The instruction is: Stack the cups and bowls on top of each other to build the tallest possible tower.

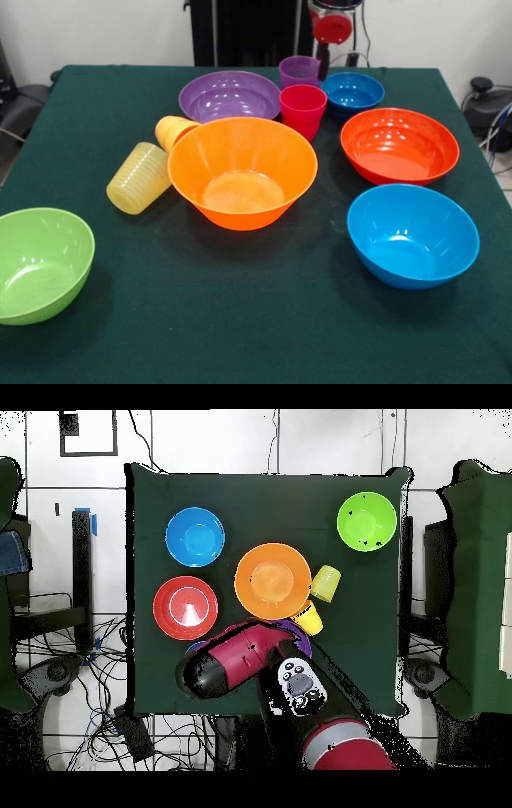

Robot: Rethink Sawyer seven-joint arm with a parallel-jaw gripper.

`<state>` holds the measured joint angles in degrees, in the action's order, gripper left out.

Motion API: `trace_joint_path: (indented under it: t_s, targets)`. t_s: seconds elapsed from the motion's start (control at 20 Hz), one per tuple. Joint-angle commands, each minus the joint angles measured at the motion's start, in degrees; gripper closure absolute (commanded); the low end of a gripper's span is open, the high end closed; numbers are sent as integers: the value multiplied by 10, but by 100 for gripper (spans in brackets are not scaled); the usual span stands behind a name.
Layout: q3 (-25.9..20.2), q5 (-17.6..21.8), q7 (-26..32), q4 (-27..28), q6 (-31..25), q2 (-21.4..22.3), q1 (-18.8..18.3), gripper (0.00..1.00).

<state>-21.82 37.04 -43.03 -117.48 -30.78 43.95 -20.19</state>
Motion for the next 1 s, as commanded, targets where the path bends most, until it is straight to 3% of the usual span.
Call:
trace_joint_path:
  t_s: [0.05, 0.25, 0.55, 1.0]
  targets:
    - [45, 32, -110, 41, 12, 6, 8, 0]
    - [40, 22, -84, 38, 7, 14, -9, 0]
    - [61, 34, -110, 43, 36, -9, 17, 0]
    - [73, 31, -112, 51, 68, -44, 21, 0]
